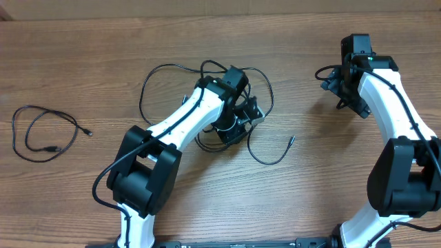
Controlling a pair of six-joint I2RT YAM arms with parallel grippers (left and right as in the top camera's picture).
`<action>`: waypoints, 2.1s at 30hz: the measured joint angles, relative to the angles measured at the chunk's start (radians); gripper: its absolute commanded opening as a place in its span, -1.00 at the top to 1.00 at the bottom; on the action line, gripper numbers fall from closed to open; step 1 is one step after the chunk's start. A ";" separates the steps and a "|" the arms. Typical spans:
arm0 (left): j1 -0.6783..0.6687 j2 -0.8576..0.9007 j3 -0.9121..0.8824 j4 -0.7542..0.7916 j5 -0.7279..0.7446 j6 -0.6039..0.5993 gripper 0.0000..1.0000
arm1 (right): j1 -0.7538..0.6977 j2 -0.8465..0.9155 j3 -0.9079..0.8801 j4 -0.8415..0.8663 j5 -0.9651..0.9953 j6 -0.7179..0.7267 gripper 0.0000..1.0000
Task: Untangle cables
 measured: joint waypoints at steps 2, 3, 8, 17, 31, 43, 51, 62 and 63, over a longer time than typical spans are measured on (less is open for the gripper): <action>-0.004 0.000 -0.002 0.003 -0.010 0.000 0.49 | 0.000 0.000 0.000 0.000 0.000 0.000 -1.00; -0.004 0.000 -0.002 0.003 -0.012 0.000 0.42 | 0.000 0.000 0.000 0.001 0.000 0.000 -1.00; -0.004 0.000 -0.002 0.005 -0.024 0.000 0.41 | 0.000 0.000 0.000 0.000 0.000 0.000 -1.00; -0.004 0.000 -0.042 0.003 -0.028 0.000 0.45 | 0.000 0.000 0.000 0.000 0.000 0.000 -1.00; -0.004 0.000 -0.072 0.008 -0.237 0.000 0.91 | 0.000 0.000 0.000 0.000 0.000 0.000 -1.00; -0.004 0.000 -0.072 -0.025 -0.336 -0.004 0.27 | 0.000 0.000 0.000 0.000 0.000 0.000 -1.00; -0.016 0.000 -0.059 -0.070 -0.319 -0.004 0.03 | 0.000 0.000 0.000 0.000 0.000 0.000 -1.00; -0.024 0.000 0.042 -0.048 -0.094 -0.027 -0.15 | 0.000 0.000 0.000 0.000 0.000 0.000 -1.00; -0.024 0.000 0.042 -0.034 -0.089 -0.041 -0.06 | 0.000 0.000 0.000 0.000 0.000 0.000 -1.00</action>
